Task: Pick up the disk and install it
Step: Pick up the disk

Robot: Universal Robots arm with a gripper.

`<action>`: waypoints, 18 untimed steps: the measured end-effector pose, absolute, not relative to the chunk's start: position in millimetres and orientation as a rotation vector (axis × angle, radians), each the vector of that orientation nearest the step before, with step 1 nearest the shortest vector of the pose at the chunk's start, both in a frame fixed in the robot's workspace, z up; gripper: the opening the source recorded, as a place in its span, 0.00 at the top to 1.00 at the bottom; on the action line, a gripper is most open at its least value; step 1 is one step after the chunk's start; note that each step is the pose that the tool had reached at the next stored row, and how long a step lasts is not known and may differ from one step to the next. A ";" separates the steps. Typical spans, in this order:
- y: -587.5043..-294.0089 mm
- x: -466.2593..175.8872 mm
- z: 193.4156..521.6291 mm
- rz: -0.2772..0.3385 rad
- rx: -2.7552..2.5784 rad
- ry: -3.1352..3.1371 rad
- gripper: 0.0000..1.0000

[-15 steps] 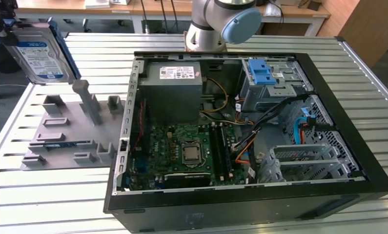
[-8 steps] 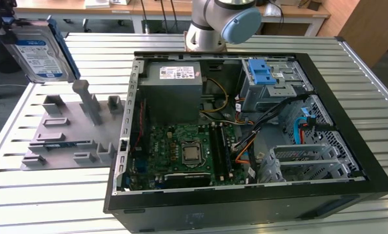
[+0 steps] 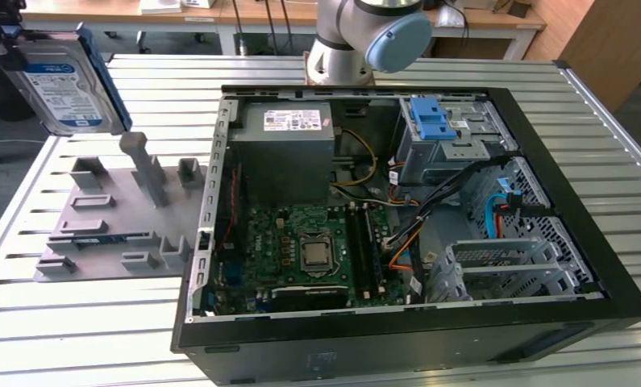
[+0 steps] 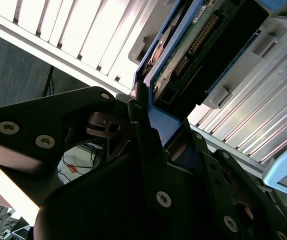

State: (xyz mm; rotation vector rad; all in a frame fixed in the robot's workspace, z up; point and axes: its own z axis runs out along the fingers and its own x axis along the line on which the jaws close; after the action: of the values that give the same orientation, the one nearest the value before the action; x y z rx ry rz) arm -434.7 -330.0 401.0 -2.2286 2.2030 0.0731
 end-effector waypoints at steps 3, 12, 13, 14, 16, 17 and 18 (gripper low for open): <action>-330.0 -434.7 402.9 0.073 -2.229 2.203 0.64; -330.0 -434.7 408.6 0.073 -2.229 2.203 0.64; -330.0 -434.7 409.1 0.073 -2.229 2.203 0.64; -329.9 -434.7 409.6 0.073 -2.229 2.203 0.64; -330.0 -434.7 410.7 0.073 -2.229 2.203 0.64; -330.0 -434.7 411.3 0.073 -2.229 2.203 0.64; -330.0 -434.7 411.9 0.073 -2.228 2.203 0.64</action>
State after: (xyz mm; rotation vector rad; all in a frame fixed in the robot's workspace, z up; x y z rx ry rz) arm -434.7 -330.0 411.9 -2.2285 2.2029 0.0731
